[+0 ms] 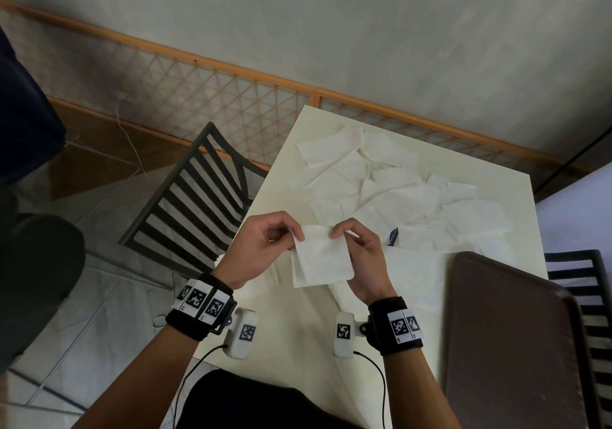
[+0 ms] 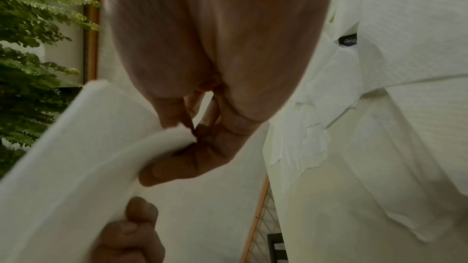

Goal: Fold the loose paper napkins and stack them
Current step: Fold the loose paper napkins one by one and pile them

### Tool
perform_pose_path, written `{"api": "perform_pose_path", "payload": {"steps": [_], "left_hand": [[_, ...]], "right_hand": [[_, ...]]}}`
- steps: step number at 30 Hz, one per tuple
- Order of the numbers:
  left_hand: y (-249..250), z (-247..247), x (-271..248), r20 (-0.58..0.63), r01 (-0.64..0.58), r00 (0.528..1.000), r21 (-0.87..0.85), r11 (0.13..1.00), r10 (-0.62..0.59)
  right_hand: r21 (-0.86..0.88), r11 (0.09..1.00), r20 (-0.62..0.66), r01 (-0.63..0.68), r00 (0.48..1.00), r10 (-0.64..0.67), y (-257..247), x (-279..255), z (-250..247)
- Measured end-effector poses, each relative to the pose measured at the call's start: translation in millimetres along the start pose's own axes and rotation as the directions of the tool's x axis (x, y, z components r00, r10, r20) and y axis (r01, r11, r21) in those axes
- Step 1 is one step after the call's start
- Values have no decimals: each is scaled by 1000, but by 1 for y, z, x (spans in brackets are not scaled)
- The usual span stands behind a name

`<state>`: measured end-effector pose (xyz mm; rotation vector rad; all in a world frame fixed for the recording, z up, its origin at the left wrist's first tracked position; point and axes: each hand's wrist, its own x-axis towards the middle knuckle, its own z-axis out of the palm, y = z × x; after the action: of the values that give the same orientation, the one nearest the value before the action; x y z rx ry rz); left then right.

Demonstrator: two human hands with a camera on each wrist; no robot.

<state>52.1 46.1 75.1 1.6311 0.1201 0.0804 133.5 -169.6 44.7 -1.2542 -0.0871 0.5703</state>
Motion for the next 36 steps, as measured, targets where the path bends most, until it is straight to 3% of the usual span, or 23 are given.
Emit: {"api": "perform_pose_path", "payload": {"steps": [3, 8, 10, 13, 16, 21, 24, 26, 32, 36], "left_hand": [[2, 1, -1, 9, -20, 1000, 45, 999, 20], [6, -2, -5, -7, -66, 998, 107, 992, 68], [8, -2, -8, 4, -110, 994, 151, 982, 110], [9, 4, -10, -37, -116, 991, 220, 969, 127], [8, 6, -12, -53, -133, 987, 276, 952, 153], [2, -7, -22, -166, -91, 977, 247, 965, 134], [-7, -19, -29, -233, -45, 967, 245, 969, 103], [-14, -27, -33, -278, 17, 959, 251, 968, 56], [-58, -58, -51, -419, 310, 886, 219, 925, -198], [-96, -68, -61, -503, 499, 817, 371, 783, -282]], "right_hand": [[39, 999, 44, -2, 999, 0, -2, 0, 3], [0, 998, -26, -64, 998, 64, -13, -1, 10], [-119, 993, -30, -4, 1000, 0, -18, -3, 13], [-513, 839, 72, 181, 983, -167, -24, -5, 25], [-676, 674, 216, 299, 954, -206, -26, -3, 38], [-659, 692, 192, 296, 955, -226, -22, 6, 31], [-577, 790, 90, 209, 977, -193, -11, 11, 35], [-534, 824, 113, 190, 982, -153, 2, 11, 47], [-664, 721, 207, 198, 975, -77, 63, 17, 77], [-757, 641, 156, 129, 988, -15, 105, 25, 94]]}}
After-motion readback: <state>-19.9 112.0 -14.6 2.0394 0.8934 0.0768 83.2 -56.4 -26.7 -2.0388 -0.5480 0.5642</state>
